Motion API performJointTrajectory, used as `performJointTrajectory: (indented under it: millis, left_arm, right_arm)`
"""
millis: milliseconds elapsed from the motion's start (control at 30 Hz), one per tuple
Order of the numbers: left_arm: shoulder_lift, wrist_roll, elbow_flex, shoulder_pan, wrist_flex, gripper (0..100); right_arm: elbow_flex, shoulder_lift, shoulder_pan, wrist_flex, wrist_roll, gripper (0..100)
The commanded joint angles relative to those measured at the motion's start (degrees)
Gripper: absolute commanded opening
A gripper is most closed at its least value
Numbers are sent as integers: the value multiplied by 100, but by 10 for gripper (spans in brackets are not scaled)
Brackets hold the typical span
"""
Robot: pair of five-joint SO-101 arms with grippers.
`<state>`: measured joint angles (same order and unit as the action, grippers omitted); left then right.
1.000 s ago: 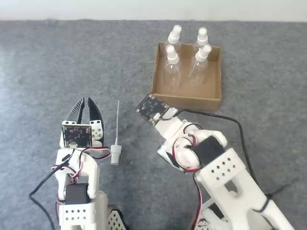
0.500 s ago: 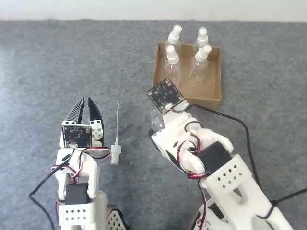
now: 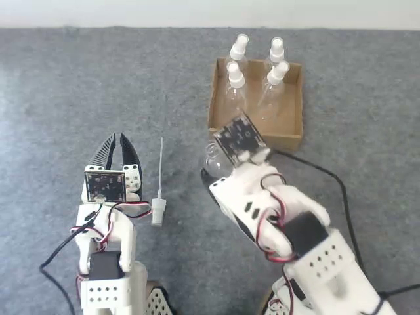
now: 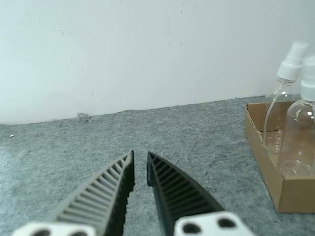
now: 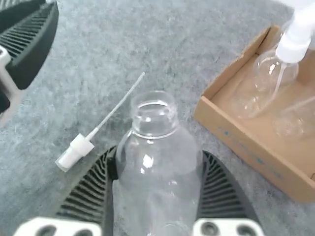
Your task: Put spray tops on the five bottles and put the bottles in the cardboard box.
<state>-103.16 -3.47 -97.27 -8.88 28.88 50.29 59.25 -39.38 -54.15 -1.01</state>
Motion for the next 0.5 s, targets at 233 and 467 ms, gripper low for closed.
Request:
performJointTrajectory:
  millis: [233, 467]
  left_arm:
    - [-105, 53, 75, -18, -158, 42]
    - [-105, 53, 75, -18, -149, 42]
  right_arm:
    - [1336, 1552, -31, 1121, 26, 69]
    - [1934, 1789, -31, 1657, 26, 69]
